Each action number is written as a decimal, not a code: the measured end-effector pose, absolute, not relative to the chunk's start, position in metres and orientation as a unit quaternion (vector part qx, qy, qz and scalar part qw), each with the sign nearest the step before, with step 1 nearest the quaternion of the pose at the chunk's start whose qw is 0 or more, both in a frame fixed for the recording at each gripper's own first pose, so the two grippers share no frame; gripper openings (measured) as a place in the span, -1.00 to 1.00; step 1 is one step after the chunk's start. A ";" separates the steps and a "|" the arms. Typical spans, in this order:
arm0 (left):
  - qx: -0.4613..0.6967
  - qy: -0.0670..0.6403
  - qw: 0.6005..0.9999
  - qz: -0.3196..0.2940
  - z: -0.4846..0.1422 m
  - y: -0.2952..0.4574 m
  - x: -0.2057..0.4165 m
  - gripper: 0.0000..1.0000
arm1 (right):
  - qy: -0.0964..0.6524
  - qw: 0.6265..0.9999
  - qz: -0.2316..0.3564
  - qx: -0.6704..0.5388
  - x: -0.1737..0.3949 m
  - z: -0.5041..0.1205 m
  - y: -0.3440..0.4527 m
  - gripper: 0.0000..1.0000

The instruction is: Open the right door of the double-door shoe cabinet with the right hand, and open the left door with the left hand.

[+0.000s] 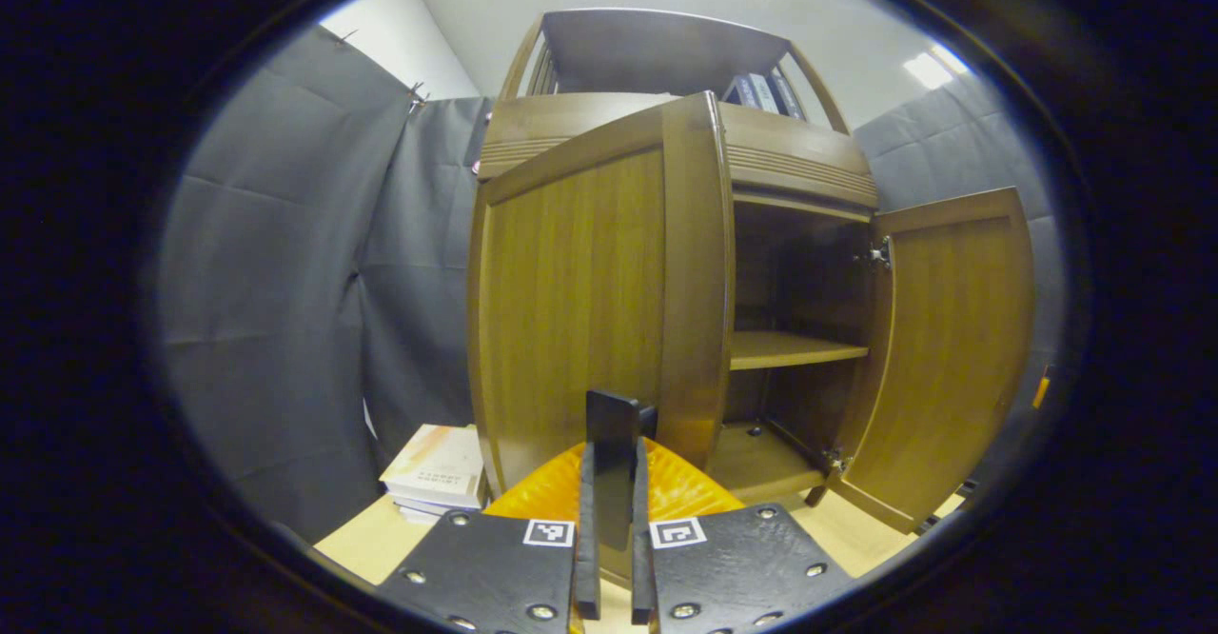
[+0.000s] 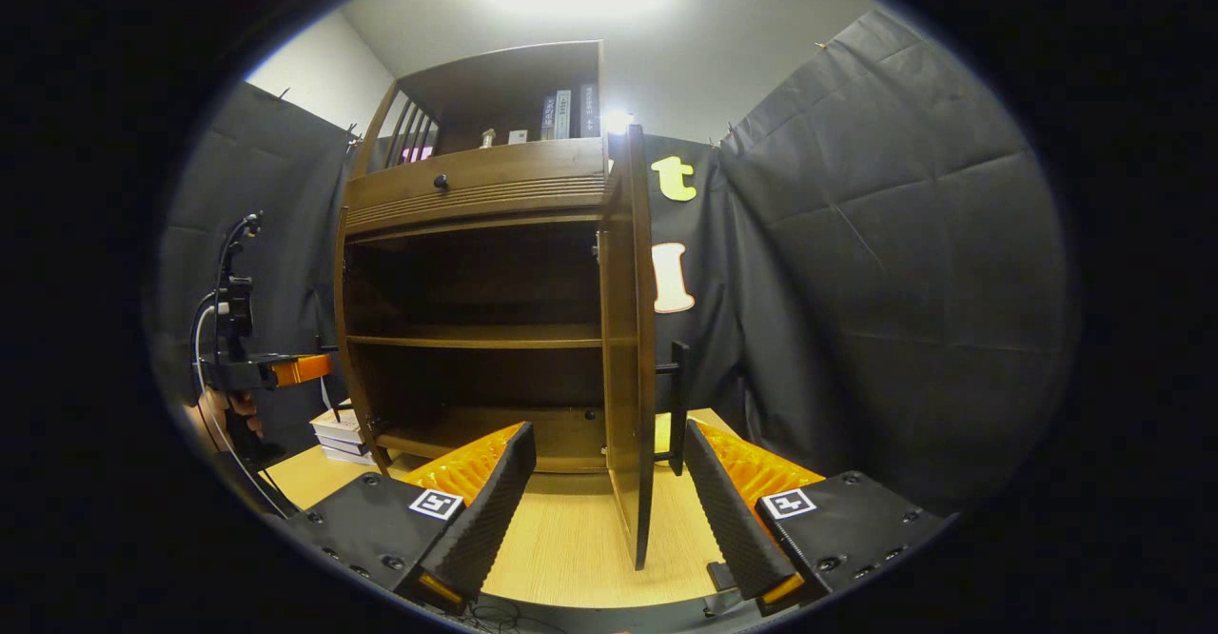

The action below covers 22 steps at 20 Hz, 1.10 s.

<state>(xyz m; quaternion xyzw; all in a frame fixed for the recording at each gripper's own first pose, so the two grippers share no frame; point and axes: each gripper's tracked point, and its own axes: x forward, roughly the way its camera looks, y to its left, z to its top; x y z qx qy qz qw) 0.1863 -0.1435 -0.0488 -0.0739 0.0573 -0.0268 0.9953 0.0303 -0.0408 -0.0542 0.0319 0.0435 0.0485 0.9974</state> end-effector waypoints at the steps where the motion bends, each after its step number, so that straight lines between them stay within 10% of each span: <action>1: -0.074 0.059 0.995 -0.027 -0.050 -0.140 0.182 -0.67 | 0.043 0.997 0.052 0.032 0.031 -0.055 -0.039 0.92; 22: -0.039 0.077 0.994 0.065 -0.079 -0.016 0.135 -0.72 | 0.053 0.992 0.110 0.037 0.044 -0.060 0.027 0.92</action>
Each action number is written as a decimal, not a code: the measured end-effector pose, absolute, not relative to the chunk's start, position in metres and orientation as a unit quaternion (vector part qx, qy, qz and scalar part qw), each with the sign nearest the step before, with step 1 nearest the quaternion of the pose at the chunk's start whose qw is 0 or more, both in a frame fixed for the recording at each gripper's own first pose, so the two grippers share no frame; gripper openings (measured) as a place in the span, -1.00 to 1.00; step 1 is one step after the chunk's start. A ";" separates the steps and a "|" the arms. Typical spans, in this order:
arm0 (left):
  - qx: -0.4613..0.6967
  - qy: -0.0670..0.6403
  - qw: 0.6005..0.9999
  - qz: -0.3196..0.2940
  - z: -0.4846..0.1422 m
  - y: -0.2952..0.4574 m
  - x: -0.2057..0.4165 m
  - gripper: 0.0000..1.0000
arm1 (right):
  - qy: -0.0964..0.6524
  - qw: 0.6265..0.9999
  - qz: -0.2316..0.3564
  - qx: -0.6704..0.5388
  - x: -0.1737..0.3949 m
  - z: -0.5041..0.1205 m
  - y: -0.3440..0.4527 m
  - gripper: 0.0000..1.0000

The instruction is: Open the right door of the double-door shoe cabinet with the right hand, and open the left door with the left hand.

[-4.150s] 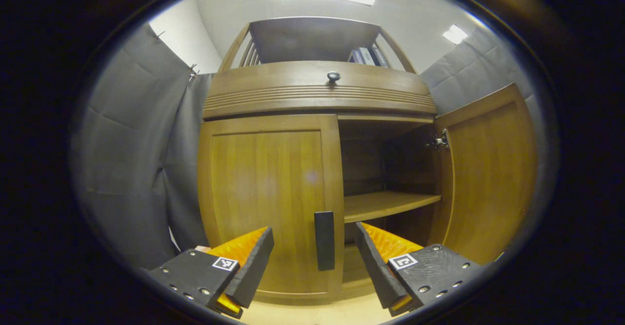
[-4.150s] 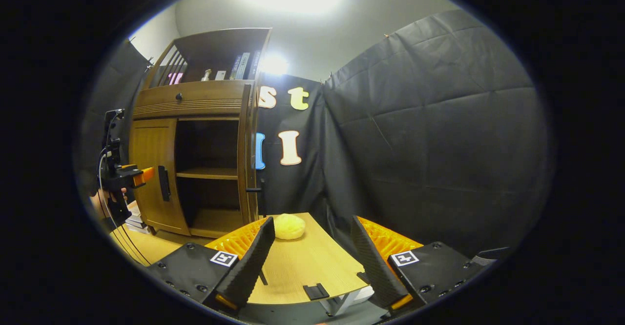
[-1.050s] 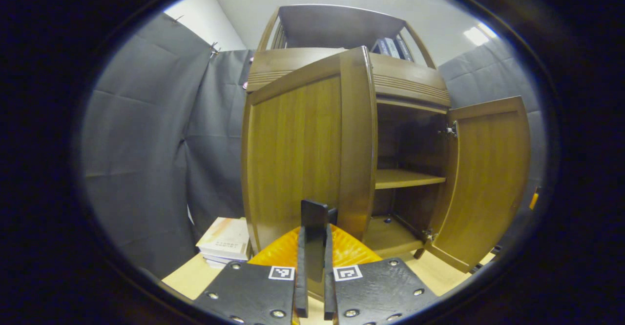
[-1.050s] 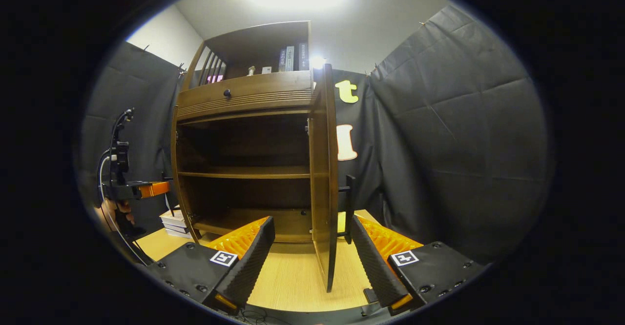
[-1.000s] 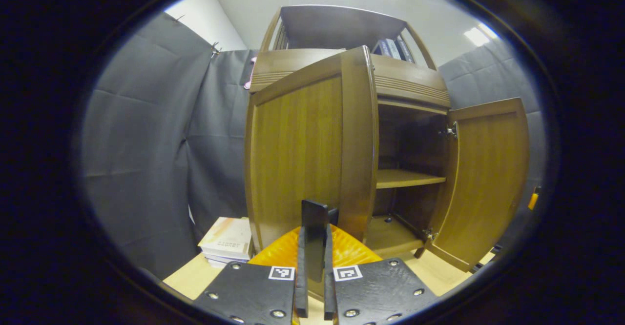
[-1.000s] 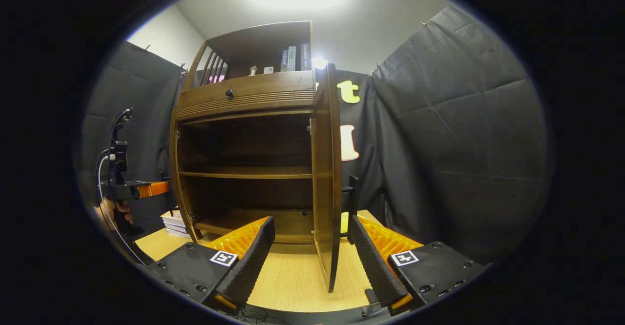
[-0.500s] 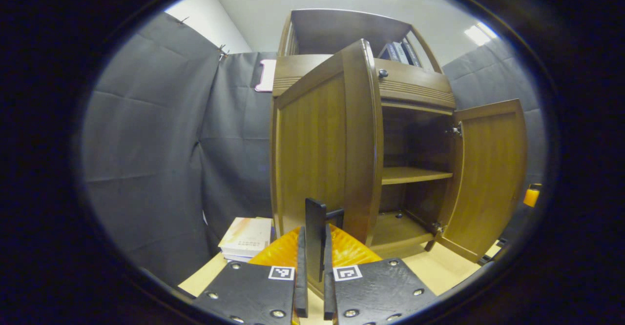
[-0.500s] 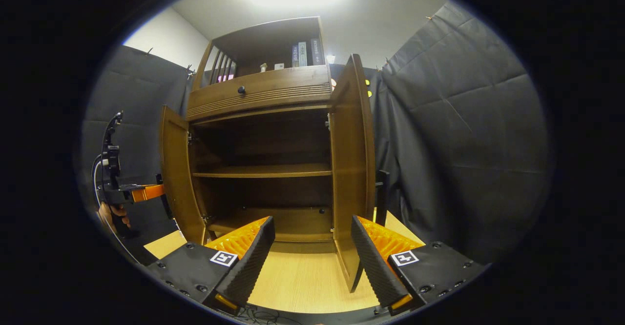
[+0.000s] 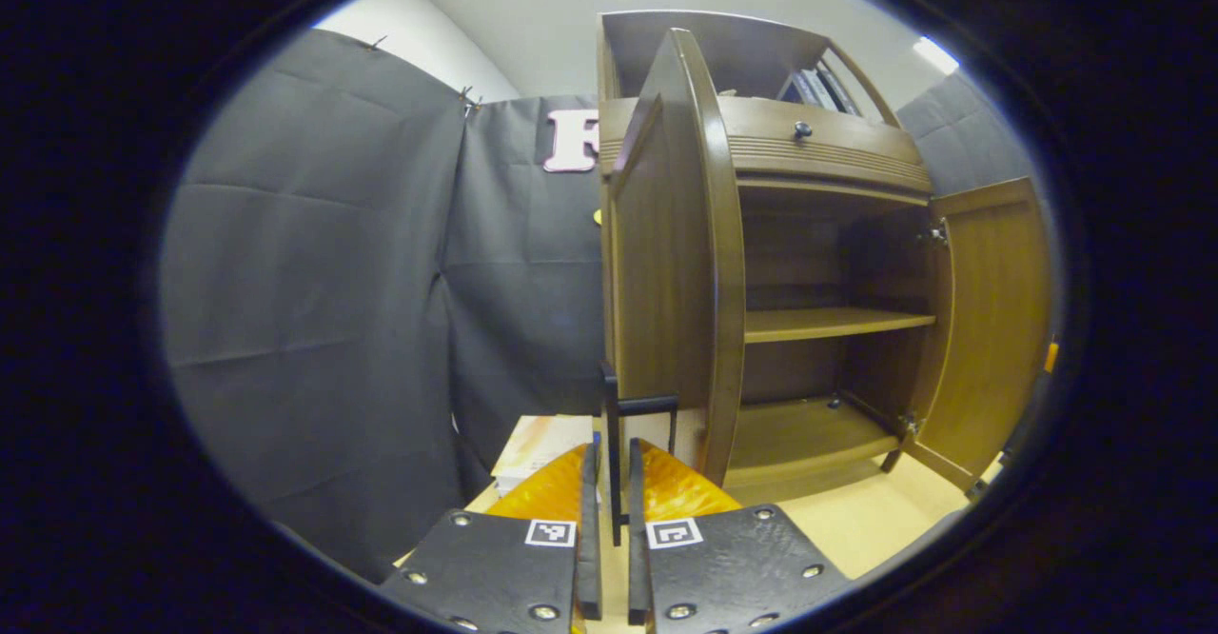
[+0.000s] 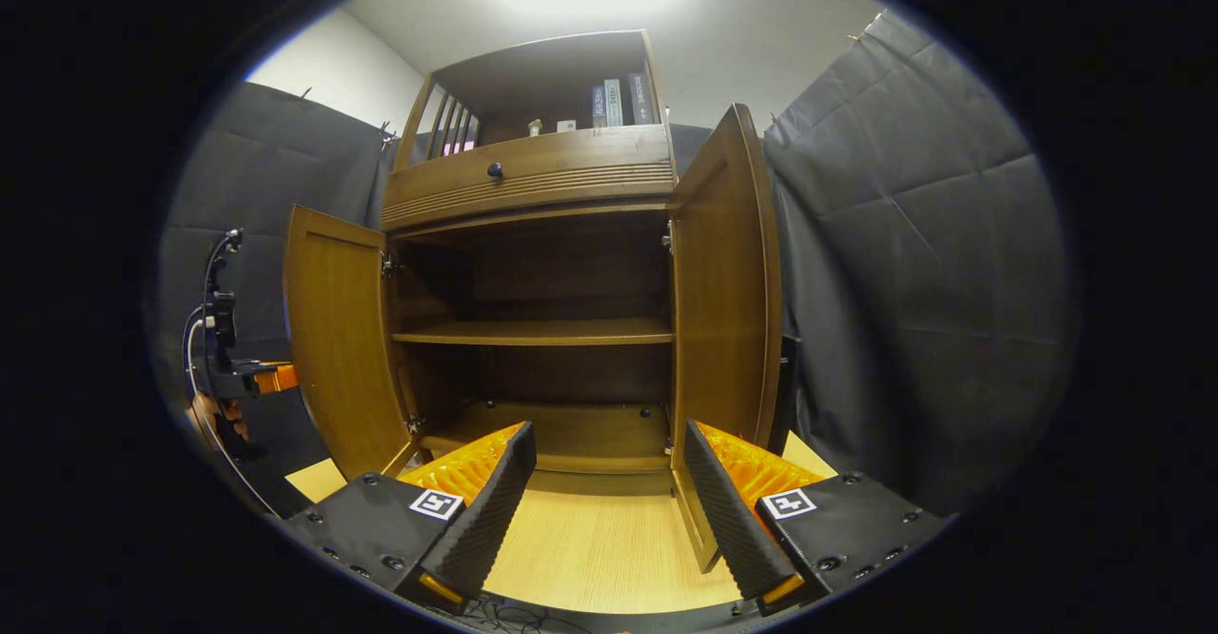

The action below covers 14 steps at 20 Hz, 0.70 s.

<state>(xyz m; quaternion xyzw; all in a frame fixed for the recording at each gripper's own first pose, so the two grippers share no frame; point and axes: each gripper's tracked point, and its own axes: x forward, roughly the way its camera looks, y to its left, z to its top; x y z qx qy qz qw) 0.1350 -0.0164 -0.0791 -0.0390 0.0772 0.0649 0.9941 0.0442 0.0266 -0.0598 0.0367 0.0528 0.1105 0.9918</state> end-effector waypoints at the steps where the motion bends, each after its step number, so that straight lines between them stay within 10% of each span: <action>1: -0.034 0.077 0.994 0.067 -0.080 -0.012 0.133 -0.72 | 0.054 0.992 0.112 0.037 0.045 -0.060 0.029 0.92; 14: -0.030 0.069 0.994 0.083 -0.081 0.041 0.120 -0.72 | 0.046 0.991 0.123 0.038 0.046 -0.054 0.052 0.92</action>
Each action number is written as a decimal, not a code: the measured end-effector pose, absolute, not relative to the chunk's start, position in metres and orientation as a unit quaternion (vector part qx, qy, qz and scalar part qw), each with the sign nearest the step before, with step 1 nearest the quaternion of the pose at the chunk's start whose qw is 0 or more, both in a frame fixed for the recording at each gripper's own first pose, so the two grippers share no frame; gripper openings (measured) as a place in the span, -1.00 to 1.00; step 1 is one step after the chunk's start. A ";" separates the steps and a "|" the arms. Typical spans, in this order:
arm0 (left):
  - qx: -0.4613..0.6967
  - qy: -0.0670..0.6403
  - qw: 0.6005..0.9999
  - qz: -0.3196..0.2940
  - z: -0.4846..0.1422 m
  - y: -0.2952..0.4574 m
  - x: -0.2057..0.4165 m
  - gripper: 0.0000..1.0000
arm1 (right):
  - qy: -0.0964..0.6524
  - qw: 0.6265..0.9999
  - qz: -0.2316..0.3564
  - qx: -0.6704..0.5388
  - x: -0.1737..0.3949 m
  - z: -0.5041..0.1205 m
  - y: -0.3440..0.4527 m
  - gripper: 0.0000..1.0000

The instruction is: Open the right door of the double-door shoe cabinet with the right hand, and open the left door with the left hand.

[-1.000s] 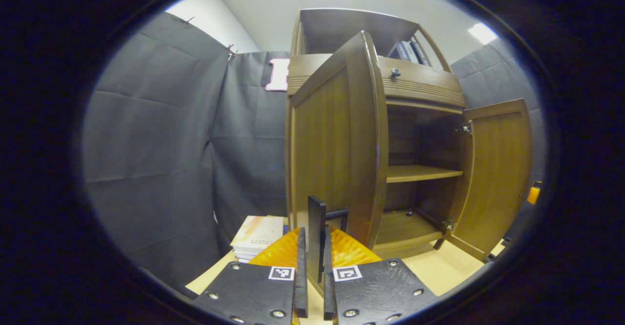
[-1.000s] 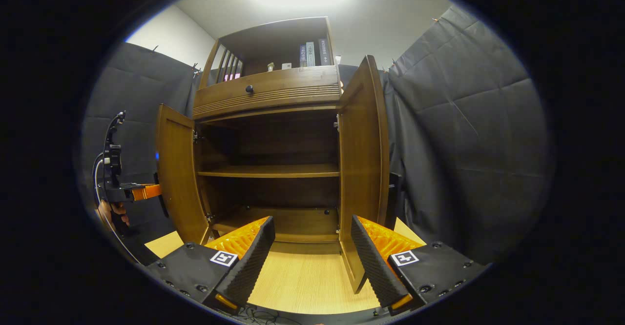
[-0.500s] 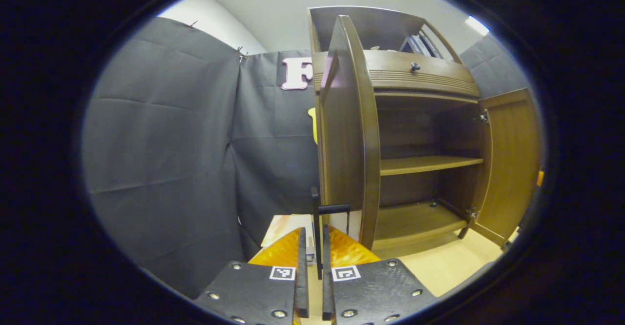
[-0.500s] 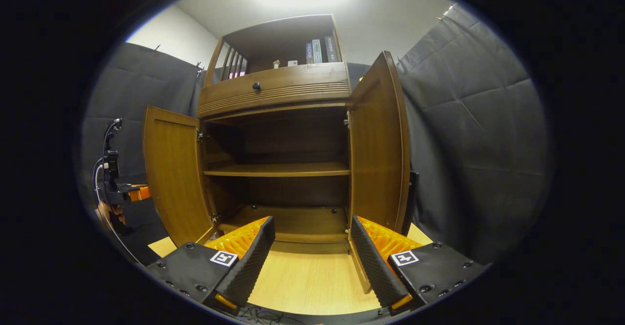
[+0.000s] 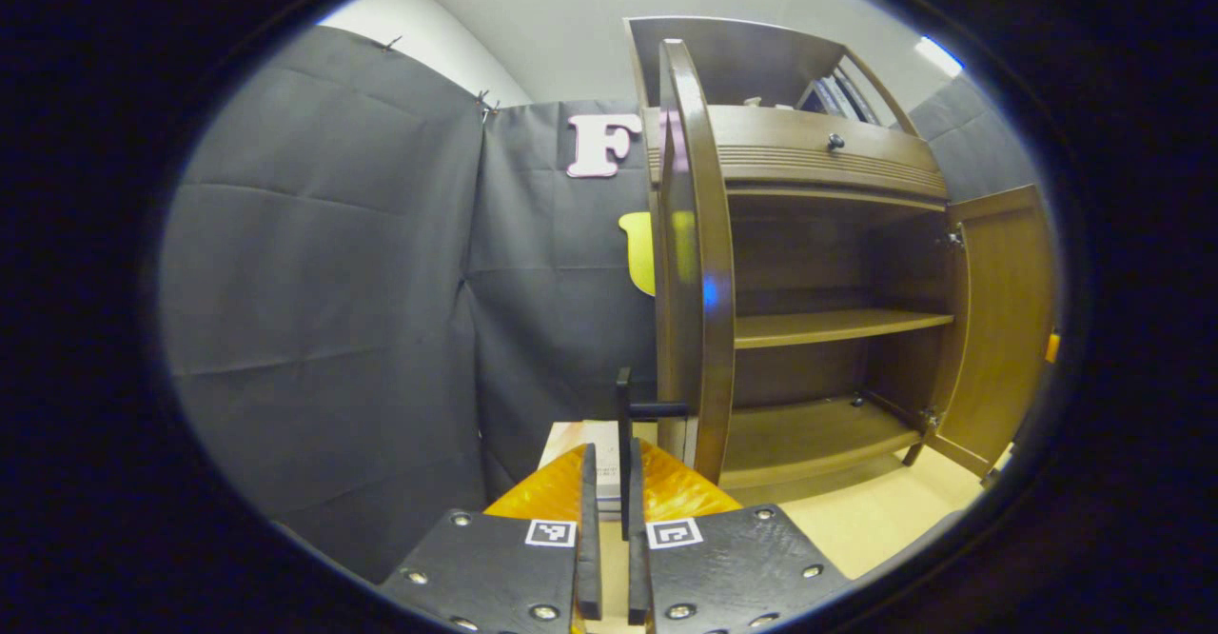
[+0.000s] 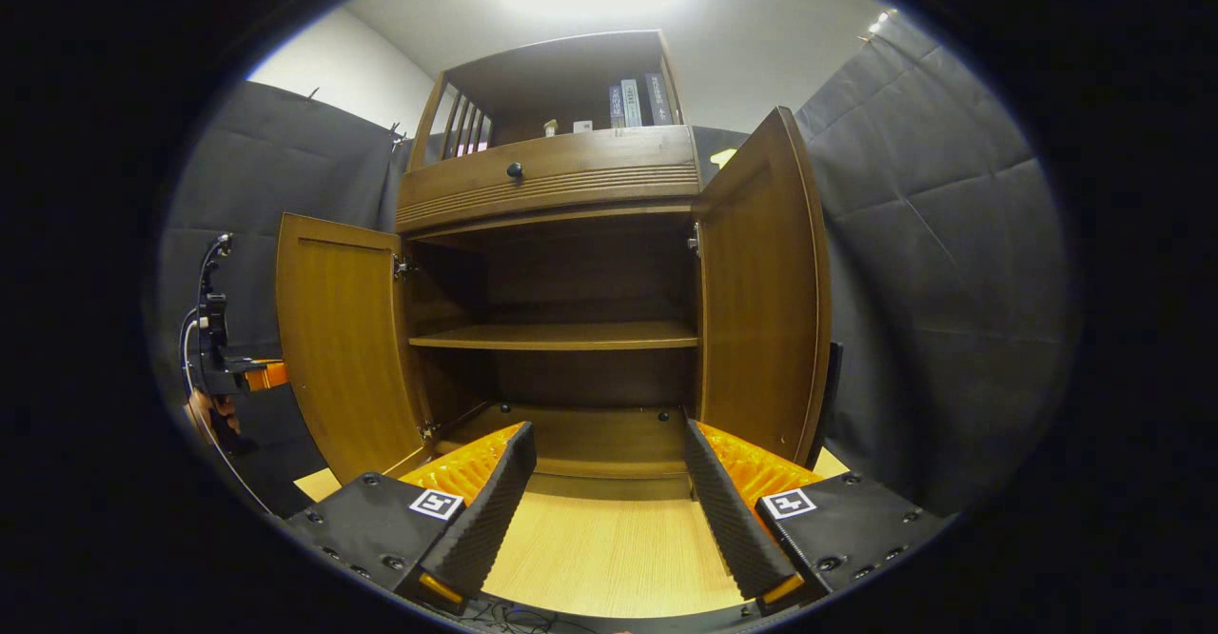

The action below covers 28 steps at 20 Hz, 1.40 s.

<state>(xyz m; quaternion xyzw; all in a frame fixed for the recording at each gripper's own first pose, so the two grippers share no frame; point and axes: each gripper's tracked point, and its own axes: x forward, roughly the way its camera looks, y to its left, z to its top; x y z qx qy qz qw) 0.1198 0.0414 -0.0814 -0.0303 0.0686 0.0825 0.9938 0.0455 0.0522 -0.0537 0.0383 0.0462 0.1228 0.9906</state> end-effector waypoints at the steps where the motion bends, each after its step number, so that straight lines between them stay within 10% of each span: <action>1: -0.024 0.068 0.993 0.089 -0.082 0.045 0.117 -0.72 | 0.046 0.991 0.122 0.037 0.045 -0.054 0.051 0.92; 28: -0.030 0.040 0.998 0.048 -0.017 -0.032 -0.001 -0.71 | 0.005 0.997 0.071 0.020 0.015 -0.019 0.013 0.90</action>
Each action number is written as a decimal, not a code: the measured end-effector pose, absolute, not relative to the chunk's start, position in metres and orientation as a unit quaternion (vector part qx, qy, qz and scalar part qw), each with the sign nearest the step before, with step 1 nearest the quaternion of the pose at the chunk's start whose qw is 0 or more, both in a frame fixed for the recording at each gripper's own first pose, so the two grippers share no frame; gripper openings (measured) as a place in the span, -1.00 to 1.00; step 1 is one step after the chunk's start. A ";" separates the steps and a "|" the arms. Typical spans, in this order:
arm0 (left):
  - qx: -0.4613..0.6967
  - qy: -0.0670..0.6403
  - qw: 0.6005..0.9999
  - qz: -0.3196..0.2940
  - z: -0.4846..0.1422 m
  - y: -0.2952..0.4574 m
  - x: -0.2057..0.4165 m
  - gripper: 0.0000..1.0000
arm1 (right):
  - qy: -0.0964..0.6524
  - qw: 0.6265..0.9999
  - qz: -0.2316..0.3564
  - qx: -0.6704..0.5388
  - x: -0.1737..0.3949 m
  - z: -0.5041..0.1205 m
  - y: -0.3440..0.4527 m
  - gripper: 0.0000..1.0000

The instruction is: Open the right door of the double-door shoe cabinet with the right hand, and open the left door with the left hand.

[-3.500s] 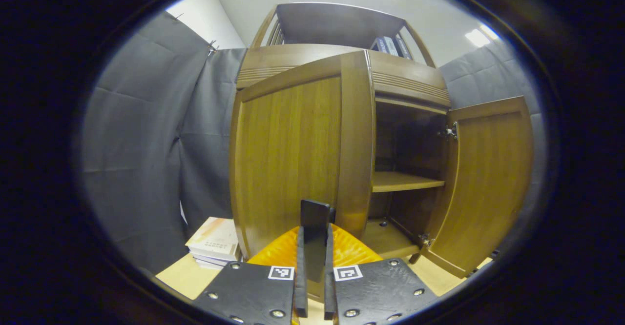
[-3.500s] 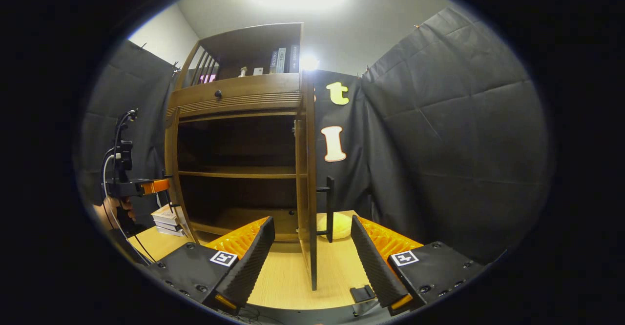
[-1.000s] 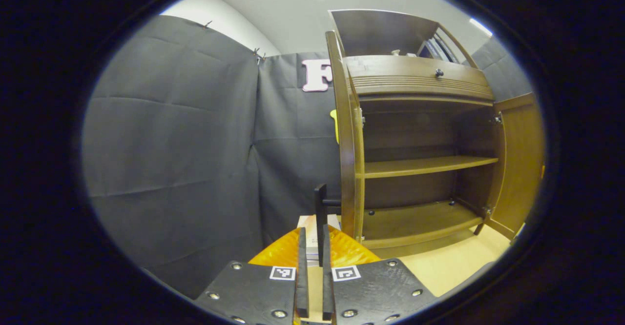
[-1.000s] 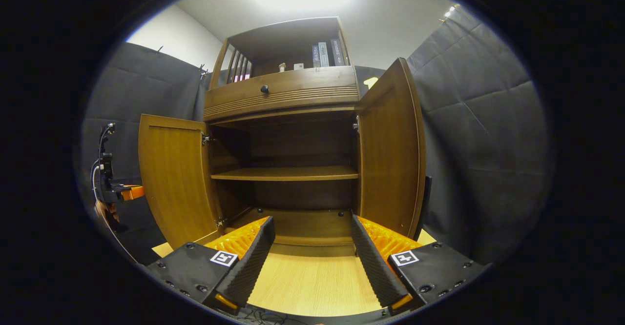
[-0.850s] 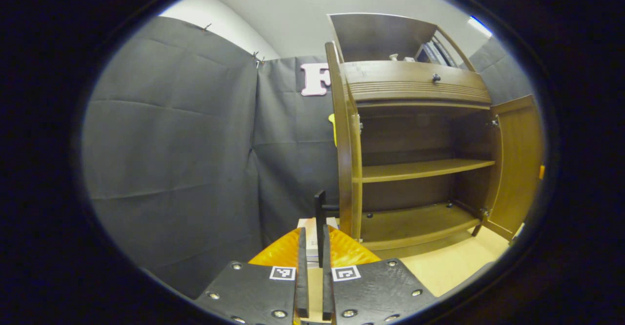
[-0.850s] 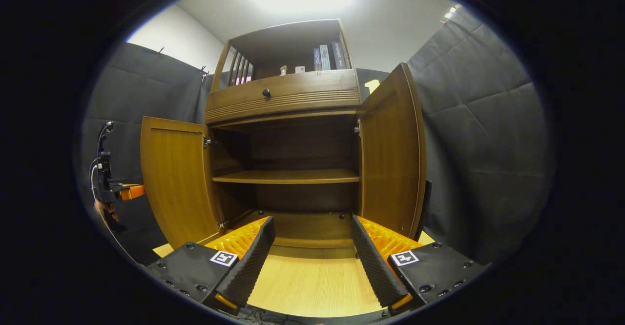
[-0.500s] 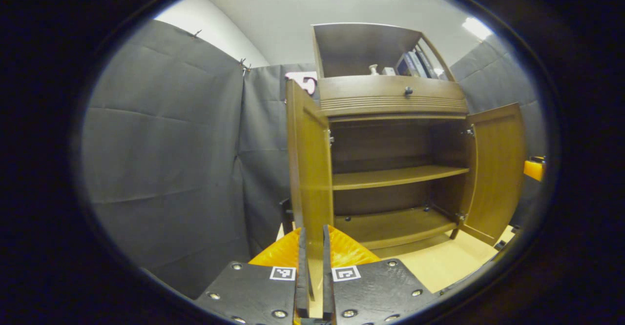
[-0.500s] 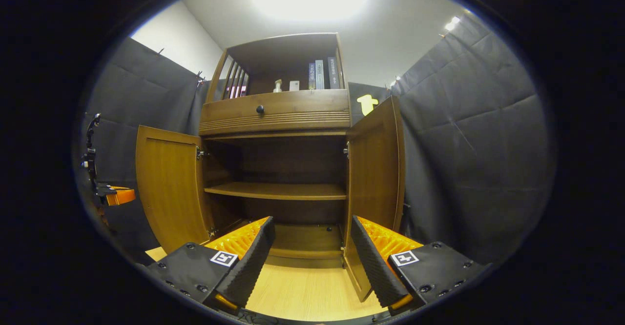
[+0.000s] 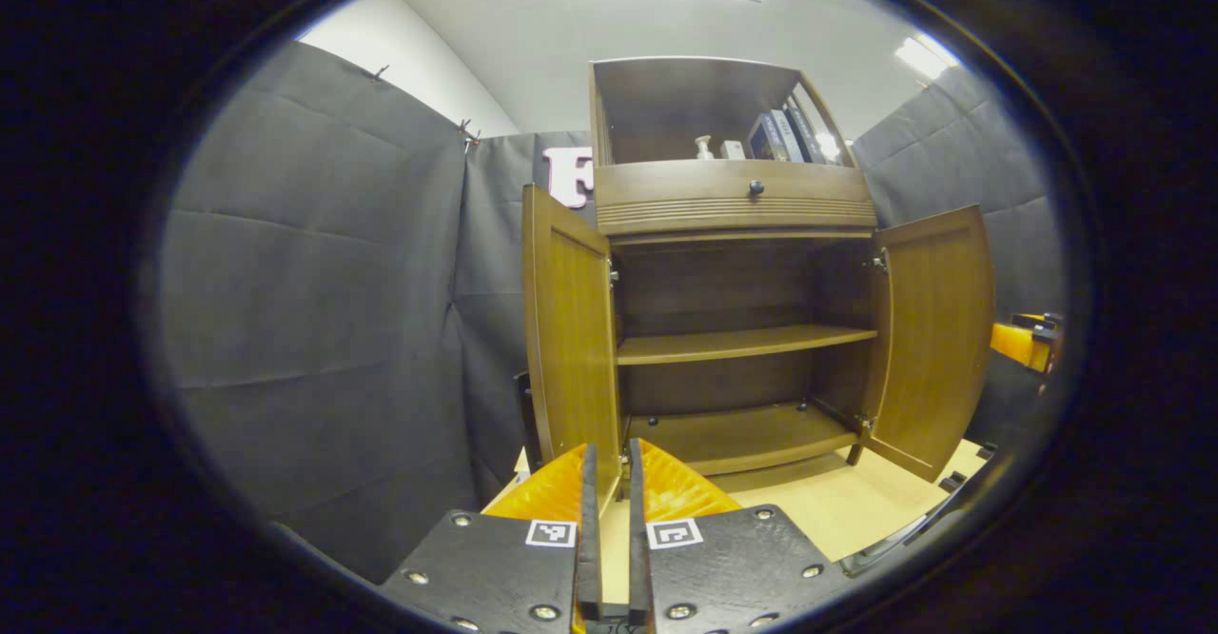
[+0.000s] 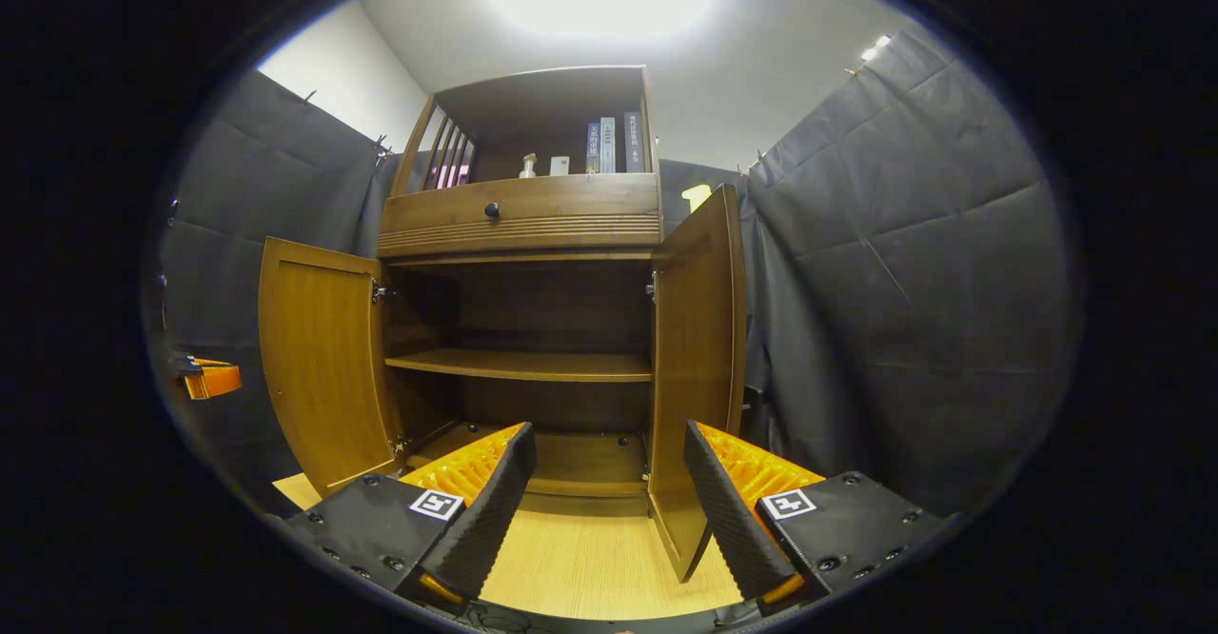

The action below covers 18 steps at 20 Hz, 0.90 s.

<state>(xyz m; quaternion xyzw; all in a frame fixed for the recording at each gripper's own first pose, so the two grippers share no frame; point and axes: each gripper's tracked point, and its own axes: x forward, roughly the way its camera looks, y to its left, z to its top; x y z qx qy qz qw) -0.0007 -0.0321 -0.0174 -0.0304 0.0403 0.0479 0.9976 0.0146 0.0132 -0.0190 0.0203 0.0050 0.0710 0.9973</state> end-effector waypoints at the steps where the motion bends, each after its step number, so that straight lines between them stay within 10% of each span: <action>1: -0.034 0.036 0.998 0.048 -0.015 -0.033 -0.002 -0.71 | 0.004 0.997 0.071 0.020 0.015 -0.017 0.012 0.95; 18: -0.019 0.012 0.997 0.080 -0.008 -0.018 0.006 -0.69 | -0.007 0.995 0.093 0.019 0.041 -0.009 0.026 0.95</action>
